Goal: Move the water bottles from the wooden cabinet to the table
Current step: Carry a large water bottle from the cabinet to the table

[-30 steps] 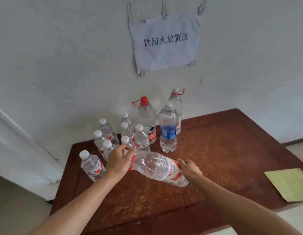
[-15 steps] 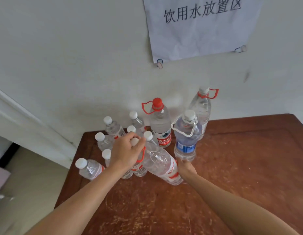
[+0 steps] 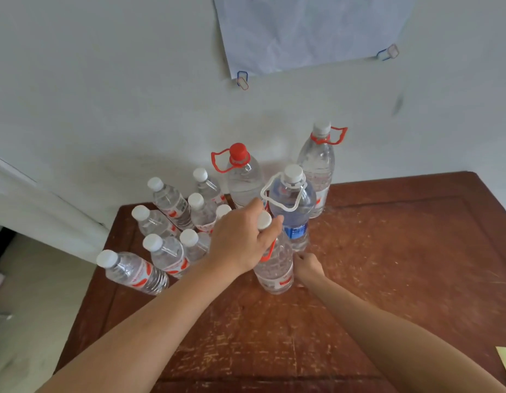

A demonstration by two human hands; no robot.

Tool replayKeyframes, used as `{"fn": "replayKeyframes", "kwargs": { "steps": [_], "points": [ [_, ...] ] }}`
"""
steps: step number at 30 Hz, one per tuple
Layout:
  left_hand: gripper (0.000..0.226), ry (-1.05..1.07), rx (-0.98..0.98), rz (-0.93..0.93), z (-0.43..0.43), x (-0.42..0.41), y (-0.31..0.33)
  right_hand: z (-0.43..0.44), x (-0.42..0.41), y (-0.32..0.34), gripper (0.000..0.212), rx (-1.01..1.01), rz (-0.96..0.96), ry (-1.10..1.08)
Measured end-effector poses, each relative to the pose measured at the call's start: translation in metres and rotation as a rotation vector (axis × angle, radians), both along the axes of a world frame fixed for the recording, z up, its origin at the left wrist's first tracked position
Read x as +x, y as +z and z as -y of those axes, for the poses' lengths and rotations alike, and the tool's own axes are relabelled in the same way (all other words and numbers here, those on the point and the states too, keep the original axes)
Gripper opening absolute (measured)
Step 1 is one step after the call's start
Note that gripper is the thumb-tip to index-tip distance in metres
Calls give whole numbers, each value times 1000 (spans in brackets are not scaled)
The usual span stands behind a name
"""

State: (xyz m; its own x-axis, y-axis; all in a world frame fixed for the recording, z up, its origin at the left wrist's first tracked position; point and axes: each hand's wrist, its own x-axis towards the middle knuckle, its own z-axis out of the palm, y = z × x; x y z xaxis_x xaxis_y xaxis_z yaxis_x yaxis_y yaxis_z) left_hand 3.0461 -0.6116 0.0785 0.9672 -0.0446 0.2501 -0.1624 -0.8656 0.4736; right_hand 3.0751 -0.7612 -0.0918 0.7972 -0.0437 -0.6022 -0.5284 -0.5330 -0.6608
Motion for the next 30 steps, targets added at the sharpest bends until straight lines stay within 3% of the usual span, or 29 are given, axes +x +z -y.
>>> {"fn": "replayKeyframes", "kwargs": {
  "steps": [6,10,14,21,29,30],
  "points": [
    [46,-23,-44,-98,-4,-8,1,18,-27,9,31,-144,56,184],
    [53,23,-82,-147,-47,-58,0,12,-63,19,27,-323,76,449],
    [29,206,45,-211,-108,-133,-11,-28,-101,32,30,-423,175,724],
    [30,659,176,-459,-221,-378,-39,-154,-241,71,32,-460,454,1138],
    [36,1073,125,-724,-265,-660,-50,-306,-433,84,40,-360,701,1723],
    [36,1201,64,-744,-266,-726,-50,-343,-488,86,41,-329,751,1860]
  ]
}}
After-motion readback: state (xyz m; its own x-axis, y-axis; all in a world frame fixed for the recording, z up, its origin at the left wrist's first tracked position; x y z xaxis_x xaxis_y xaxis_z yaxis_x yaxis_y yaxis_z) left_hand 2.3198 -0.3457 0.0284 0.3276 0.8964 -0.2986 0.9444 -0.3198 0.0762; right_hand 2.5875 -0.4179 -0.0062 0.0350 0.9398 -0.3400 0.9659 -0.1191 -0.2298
